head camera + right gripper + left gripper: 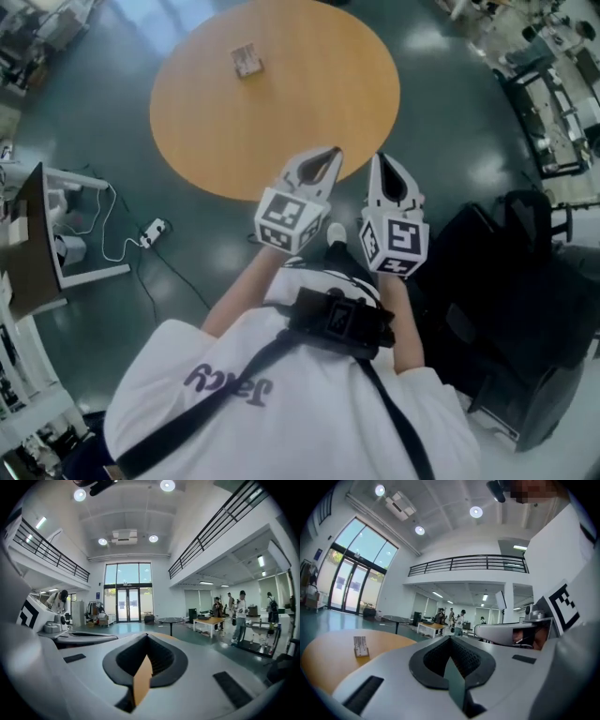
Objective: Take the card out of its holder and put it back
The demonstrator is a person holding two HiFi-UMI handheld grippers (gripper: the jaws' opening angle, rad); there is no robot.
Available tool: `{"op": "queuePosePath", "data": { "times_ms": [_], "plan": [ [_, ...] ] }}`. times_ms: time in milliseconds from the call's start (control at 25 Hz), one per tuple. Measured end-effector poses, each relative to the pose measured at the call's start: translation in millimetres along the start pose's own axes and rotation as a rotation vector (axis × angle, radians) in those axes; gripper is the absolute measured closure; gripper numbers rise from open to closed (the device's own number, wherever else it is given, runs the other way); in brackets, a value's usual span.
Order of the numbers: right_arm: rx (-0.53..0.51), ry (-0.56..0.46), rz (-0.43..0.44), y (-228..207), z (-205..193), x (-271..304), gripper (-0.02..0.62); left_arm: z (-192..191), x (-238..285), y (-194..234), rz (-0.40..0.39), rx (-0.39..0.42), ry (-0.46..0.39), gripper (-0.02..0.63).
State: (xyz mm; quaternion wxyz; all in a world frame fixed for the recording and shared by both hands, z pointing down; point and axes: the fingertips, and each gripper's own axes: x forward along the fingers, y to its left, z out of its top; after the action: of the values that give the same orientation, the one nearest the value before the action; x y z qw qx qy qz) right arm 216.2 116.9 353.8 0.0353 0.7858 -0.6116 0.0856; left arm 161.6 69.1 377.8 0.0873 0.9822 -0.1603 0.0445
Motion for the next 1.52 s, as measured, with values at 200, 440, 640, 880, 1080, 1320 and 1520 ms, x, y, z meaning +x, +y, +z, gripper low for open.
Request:
{"op": "queuePosePath", "data": {
  "times_ms": [200,440,640,880,1080,1320,1520],
  "plan": [
    [-0.006,-0.024,0.164,-14.1,18.8,42.0,0.574,16.9,12.7,24.3,0.181,-0.013,-0.042,0.594],
    [0.01,0.014,0.398,17.5,7.2,70.6,0.574,6.5,-15.1,47.9,0.389,-0.047,-0.031,0.594],
    [-0.03,0.063,0.547,66.1,-3.5,73.3,0.574,4.5,-42.4,73.7,0.515,-0.074,-0.043,0.594],
    [-0.053,0.047,0.58,98.0,2.8,99.8,0.574,16.6,-52.7,106.3,0.551,-0.064,-0.087,0.594],
    [-0.045,0.052,0.575,134.8,4.5,118.9,0.574,12.4,-74.5,144.2,0.553,-0.092,-0.094,0.594],
    [-0.097,0.029,0.502,159.5,8.1,145.1,0.574,34.5,-85.3,200.0,0.543,-0.02,-0.135,0.594],
    [-0.113,0.056,0.436,166.3,1.6,158.9,0.574,24.1,-83.5,227.7,0.492,-0.025,-0.113,0.592]
  ]
}}
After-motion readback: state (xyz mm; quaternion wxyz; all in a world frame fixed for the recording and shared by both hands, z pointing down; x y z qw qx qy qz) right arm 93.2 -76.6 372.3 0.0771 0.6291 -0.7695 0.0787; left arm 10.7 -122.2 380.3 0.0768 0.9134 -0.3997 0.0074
